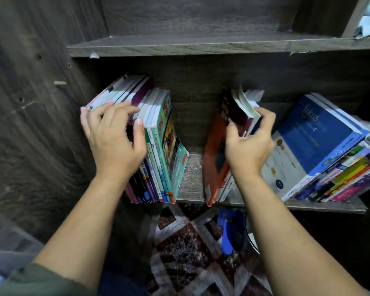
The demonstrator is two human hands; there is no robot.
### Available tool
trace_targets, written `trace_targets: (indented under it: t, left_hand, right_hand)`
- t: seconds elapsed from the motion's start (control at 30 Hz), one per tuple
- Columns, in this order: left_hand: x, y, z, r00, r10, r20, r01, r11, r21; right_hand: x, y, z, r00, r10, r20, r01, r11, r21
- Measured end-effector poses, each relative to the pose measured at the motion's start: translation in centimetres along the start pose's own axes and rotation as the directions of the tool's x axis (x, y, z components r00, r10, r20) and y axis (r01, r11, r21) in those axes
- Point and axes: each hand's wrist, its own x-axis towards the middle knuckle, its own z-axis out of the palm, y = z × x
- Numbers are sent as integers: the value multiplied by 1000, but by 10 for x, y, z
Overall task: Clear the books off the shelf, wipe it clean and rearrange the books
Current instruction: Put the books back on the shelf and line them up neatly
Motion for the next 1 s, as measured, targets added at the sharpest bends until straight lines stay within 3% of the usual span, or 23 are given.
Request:
trace_targets:
  t: [0.3, 0.53, 0.6, 0.7, 0.77, 0.83, 0.93, 1.0]
  left_hand:
    - [0, 1, -3, 999, -5, 41, 7, 998, -67]
    - [0, 0, -11, 995, 32, 91, -22, 994, -106]
    - [0, 0, -11, 994, 29, 101, -18, 994, -107]
    - [0, 1, -11, 993, 26, 113, -14, 995, -100]
    - [0, 0, -11, 994, 26, 110, -16, 995, -97]
    - [1, 0, -11, 994, 28, 103, -18, 995, -97]
    - [2, -1, -10, 994, 31, 105, -22, 996, -86]
    - [2, -1, -10, 993, 37, 114, -31, 998, -57]
  right_hand:
    - [-54, -22, 55, 985, -129, 115, 110, 981, 161]
    - [-66, -10, 53, 898, -217, 384, 172, 974, 149]
    - [-64, 6, 43, 805, -175, 566, 110, 983, 148]
    - [-59, 34, 28, 586, -31, 810, 40, 999, 10]
    - [-57, 49, 26, 433, 74, 898, 70, 991, -116]
    - [-58, 55, 29, 358, 162, 920, 38, 982, -188]
    - [-63, 59, 37, 391, 192, 900, 15, 976, -215]
    - [-73, 62, 42, 464, 167, 870, 49, 976, -213]
